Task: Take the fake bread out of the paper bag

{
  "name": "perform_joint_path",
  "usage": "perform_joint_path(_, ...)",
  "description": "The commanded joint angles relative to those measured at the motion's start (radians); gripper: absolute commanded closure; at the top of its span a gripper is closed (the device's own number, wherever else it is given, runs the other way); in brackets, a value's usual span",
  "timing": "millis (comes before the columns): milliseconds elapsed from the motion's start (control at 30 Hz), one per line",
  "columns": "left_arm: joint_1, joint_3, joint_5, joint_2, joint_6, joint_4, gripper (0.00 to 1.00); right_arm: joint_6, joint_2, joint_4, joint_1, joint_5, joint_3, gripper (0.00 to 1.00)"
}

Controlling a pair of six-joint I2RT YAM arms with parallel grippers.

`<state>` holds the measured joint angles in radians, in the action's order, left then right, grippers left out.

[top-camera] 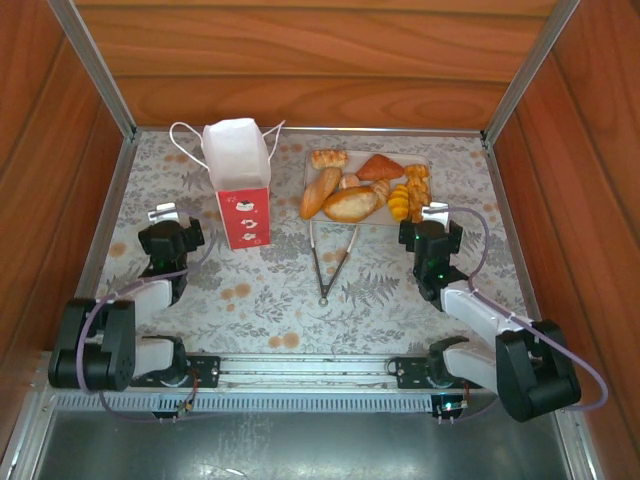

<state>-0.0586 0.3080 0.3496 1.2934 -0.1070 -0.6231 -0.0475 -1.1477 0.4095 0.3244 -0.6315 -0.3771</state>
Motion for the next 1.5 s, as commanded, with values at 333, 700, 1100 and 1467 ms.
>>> perform_joint_path(333,0.045,0.081,-0.113,0.272,0.061,-0.256,0.0,0.068,-0.152,0.291,-0.09,0.193,0.026,0.0)
perform_joint_path(700,0.054,0.081,-0.127,0.271,0.054,-0.253,0.0,0.088,-0.346,0.451,-0.202,0.41,-0.009,0.0)
perform_joint_path(1100,0.055,0.08,-0.127,0.27,0.055,-0.253,0.0,0.021,-0.382,0.319,-0.29,0.521,-0.086,0.0)
perform_joint_path(1467,0.055,0.08,-0.128,0.271,0.055,-0.253,0.0,0.022,-0.381,0.319,-0.289,0.52,-0.086,0.0)
